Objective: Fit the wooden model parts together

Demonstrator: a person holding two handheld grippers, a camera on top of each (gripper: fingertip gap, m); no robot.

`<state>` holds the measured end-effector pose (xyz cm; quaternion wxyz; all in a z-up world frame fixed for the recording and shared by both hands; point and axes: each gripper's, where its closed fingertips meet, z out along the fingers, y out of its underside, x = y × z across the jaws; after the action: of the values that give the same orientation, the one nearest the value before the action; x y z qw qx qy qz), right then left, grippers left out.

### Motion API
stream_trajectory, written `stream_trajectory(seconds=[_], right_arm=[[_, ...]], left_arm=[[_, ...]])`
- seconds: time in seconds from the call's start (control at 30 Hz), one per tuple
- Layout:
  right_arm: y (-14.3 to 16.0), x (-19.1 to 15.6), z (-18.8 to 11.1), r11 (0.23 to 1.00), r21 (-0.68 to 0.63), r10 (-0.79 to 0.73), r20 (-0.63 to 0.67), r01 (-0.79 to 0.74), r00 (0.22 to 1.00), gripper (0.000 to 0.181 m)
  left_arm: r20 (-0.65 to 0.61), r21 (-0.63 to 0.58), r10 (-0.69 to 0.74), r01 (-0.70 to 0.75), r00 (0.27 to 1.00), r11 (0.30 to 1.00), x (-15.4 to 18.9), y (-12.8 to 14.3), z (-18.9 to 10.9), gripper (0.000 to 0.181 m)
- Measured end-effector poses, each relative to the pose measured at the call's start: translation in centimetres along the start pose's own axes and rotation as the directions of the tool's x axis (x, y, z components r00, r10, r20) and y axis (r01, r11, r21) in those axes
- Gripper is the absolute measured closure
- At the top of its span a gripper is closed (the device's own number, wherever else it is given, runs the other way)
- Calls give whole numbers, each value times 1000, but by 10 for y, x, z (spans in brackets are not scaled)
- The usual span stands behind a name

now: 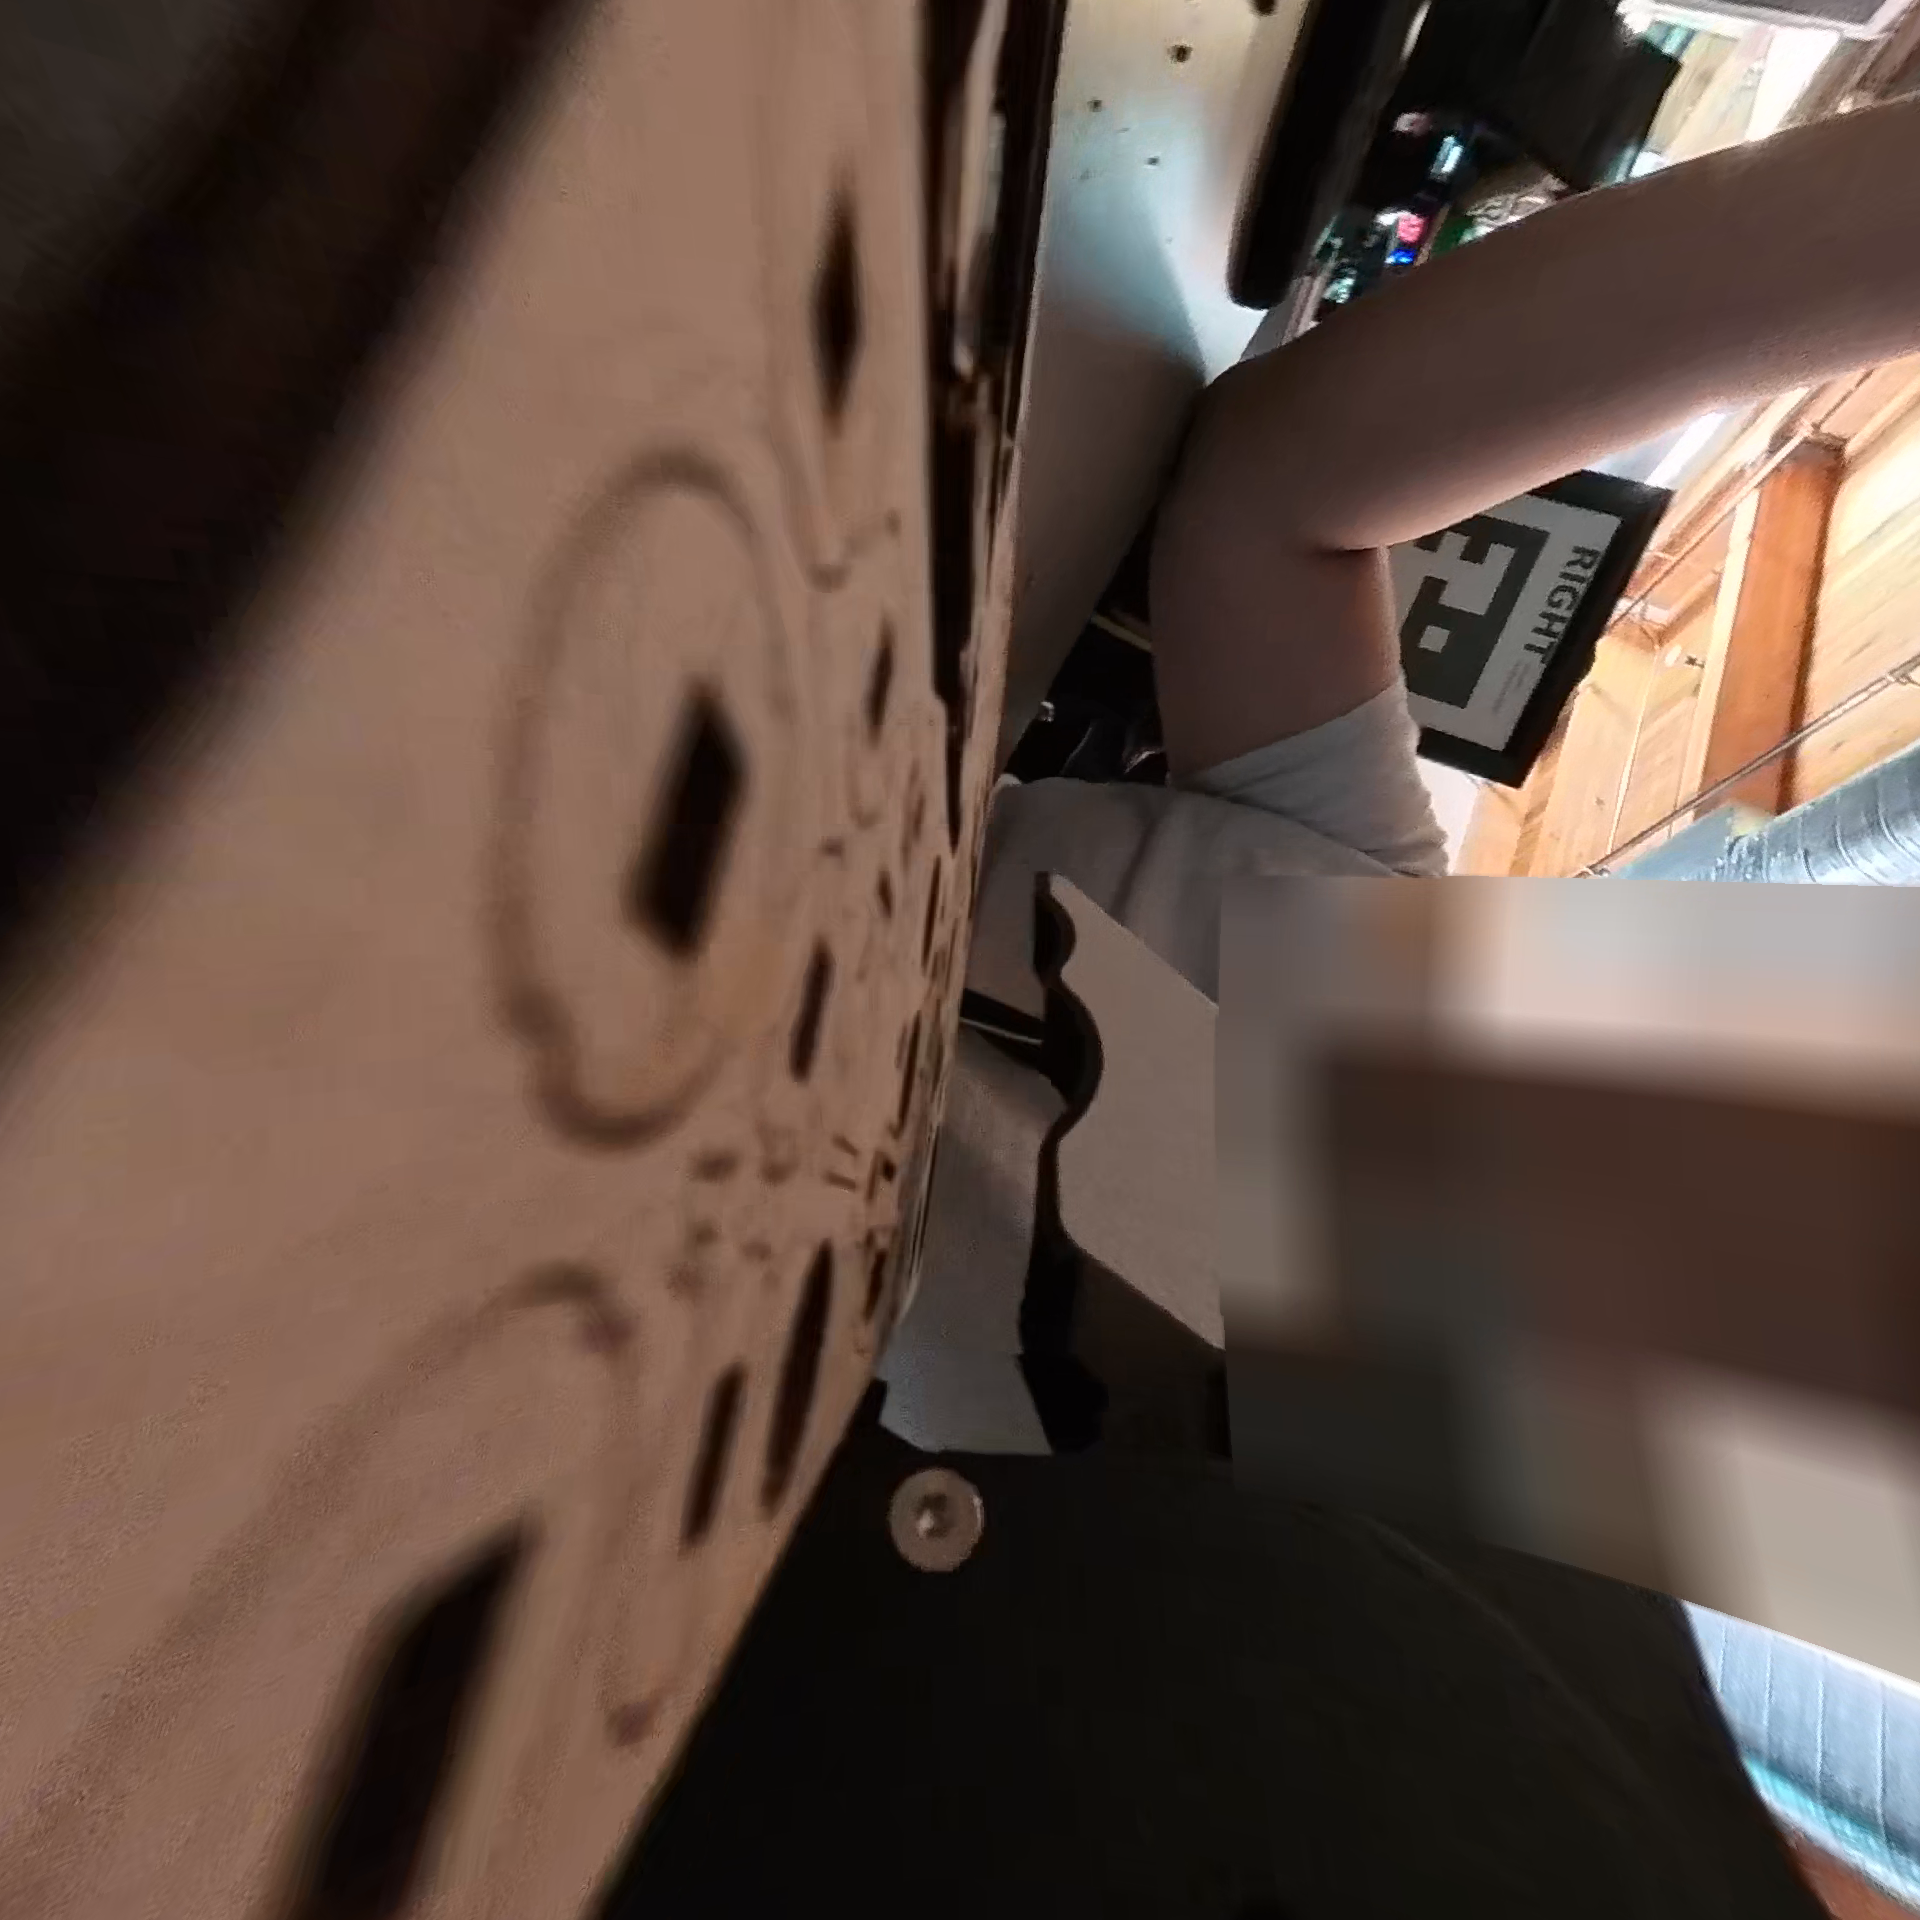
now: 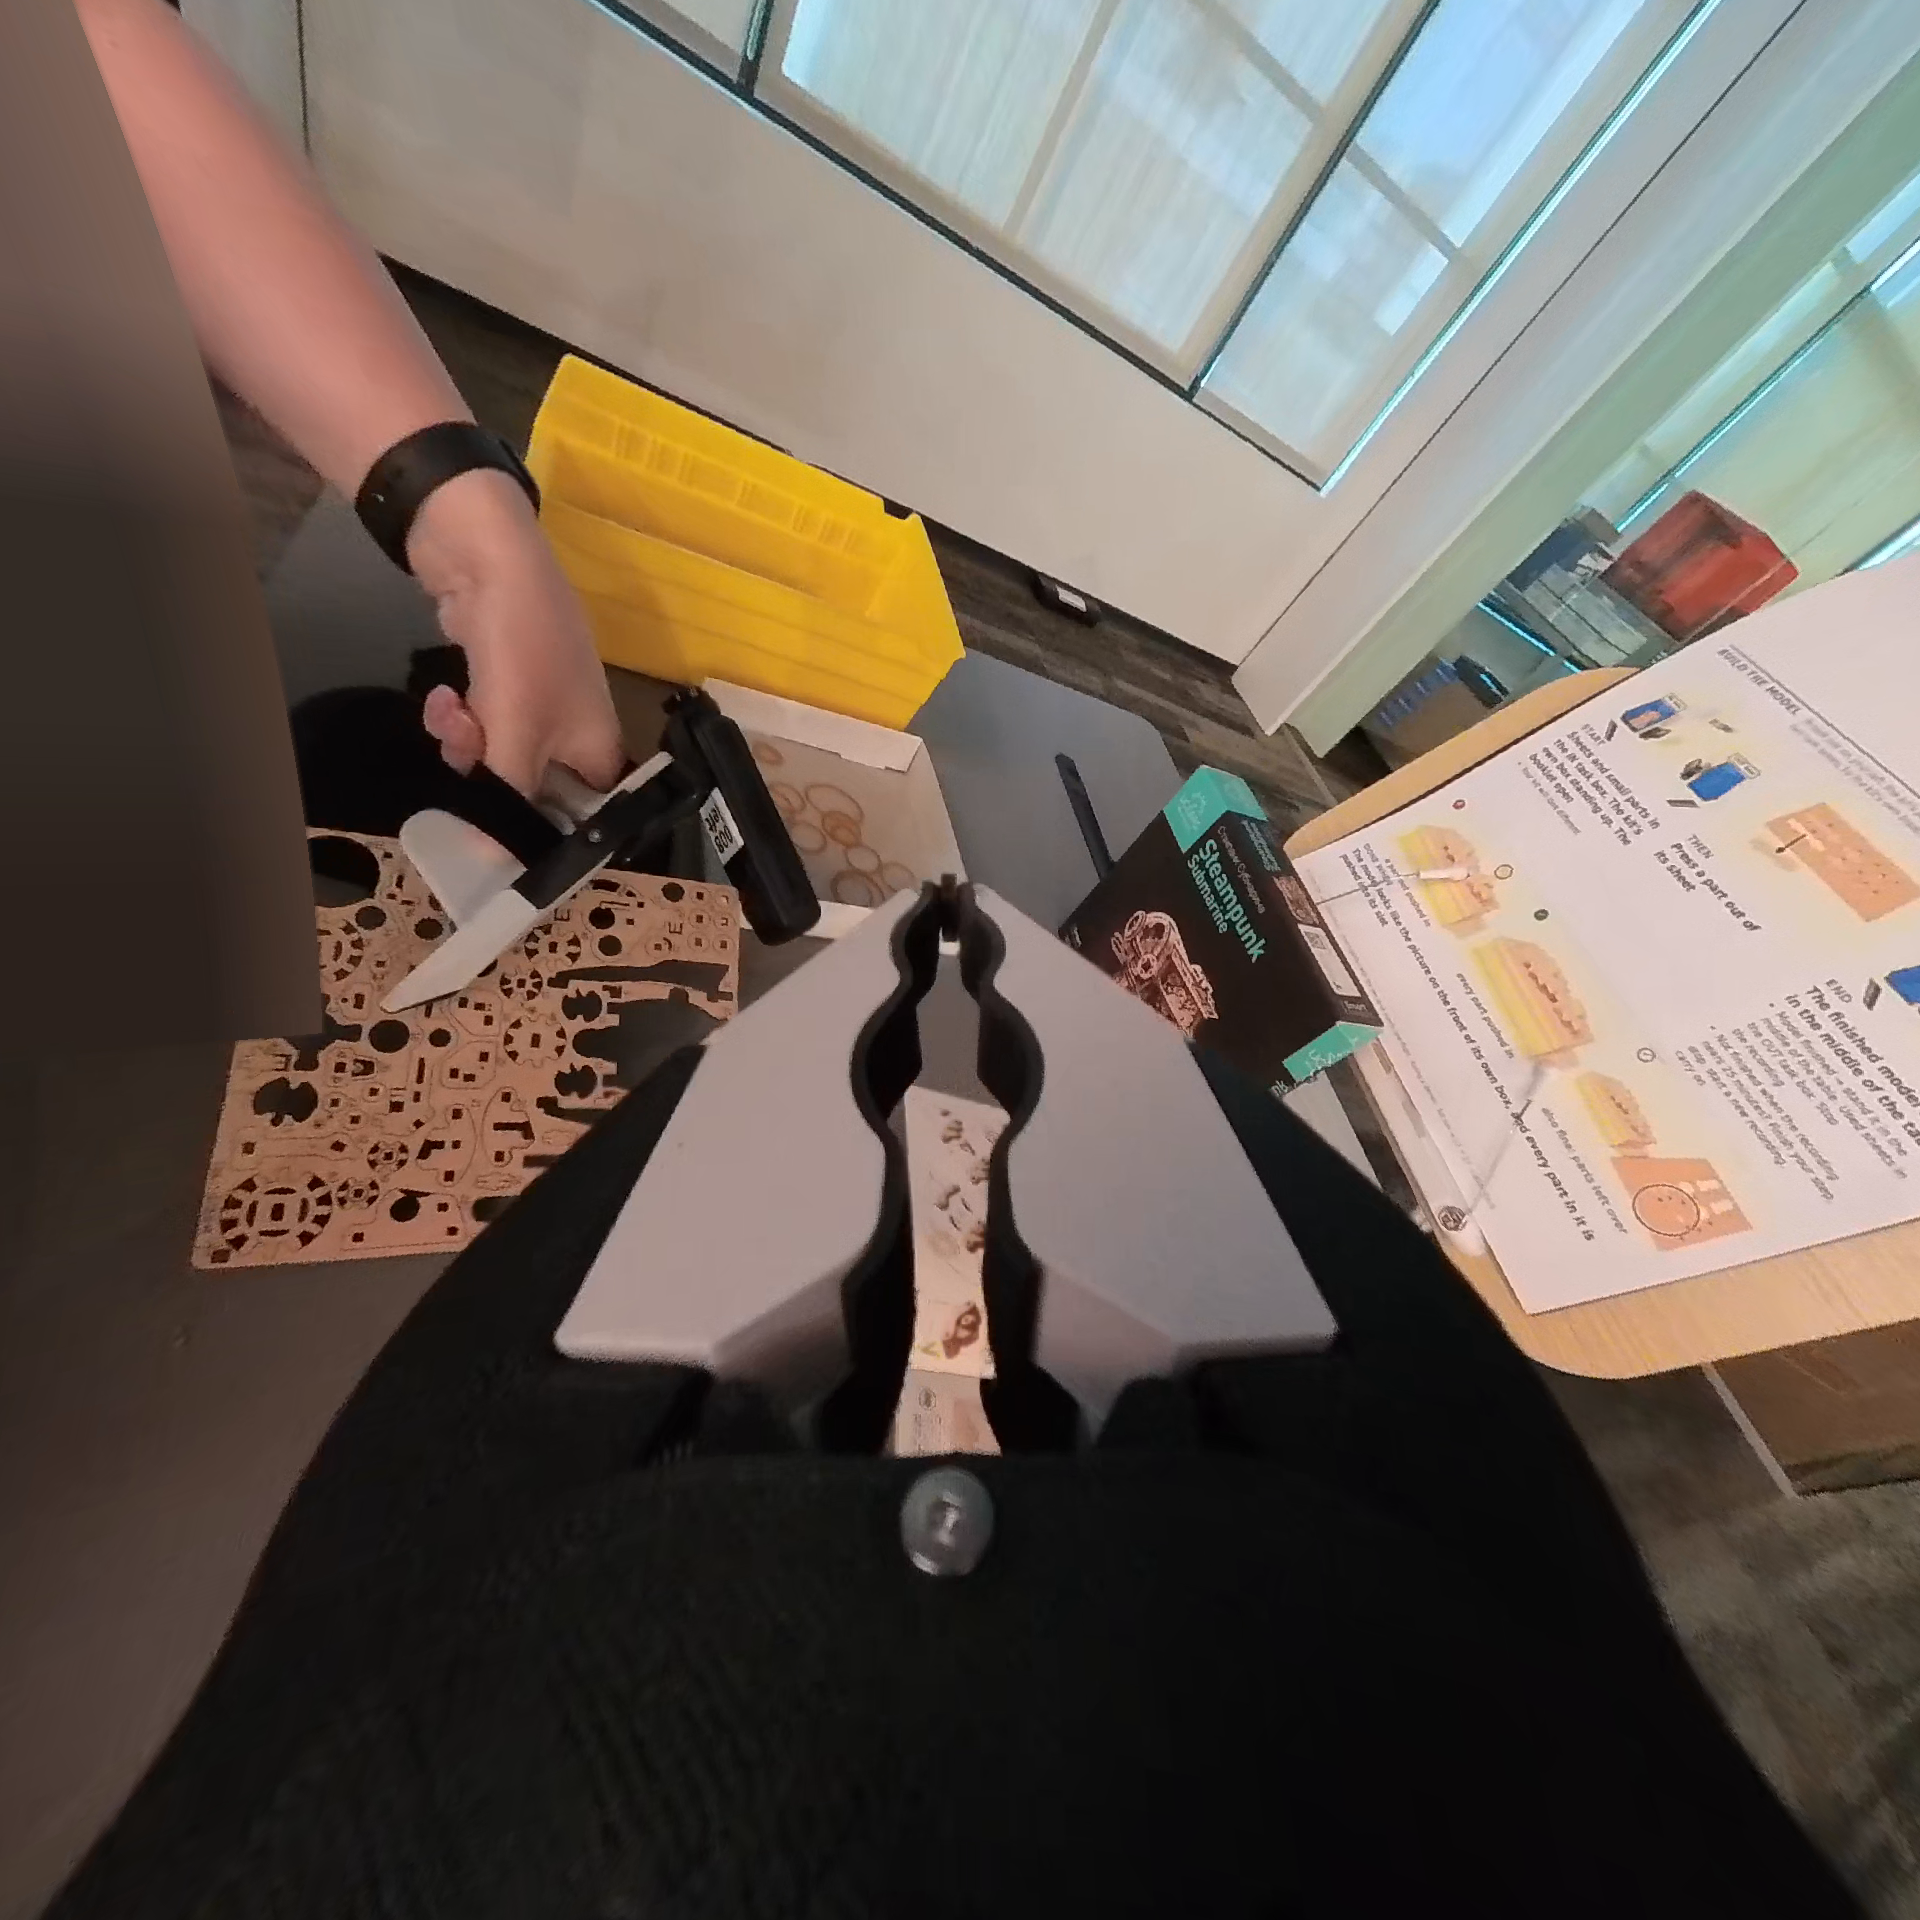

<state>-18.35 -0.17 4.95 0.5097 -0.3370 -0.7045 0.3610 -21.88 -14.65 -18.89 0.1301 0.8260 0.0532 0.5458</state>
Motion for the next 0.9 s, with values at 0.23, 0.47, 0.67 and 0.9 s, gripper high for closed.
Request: stream_trajectory(seconds=[0.23, 0.47, 0.67, 0.9], right_arm=[[-4, -5, 2, 1000, 25, 4, 33, -5, 999, 180], [0, -13, 10, 1000, -8, -12, 57, 12, 998, 180], [-6, -20, 12, 1000, 4, -30, 75, 30, 997, 180], [-11, -24, 9, 998, 5, -58, 70, 57, 996, 180]], left_arm=[[197, -13, -86, 90, 977, 996, -14, 4, -5, 133], [362, 1, -216, 231, 907, 973, -18, 10, -12, 113], [454, 36, -244, 256, 857, 966, -22, 13, -21, 97], [459, 90, -274, 263, 845, 961, -24, 11, -23, 94]])
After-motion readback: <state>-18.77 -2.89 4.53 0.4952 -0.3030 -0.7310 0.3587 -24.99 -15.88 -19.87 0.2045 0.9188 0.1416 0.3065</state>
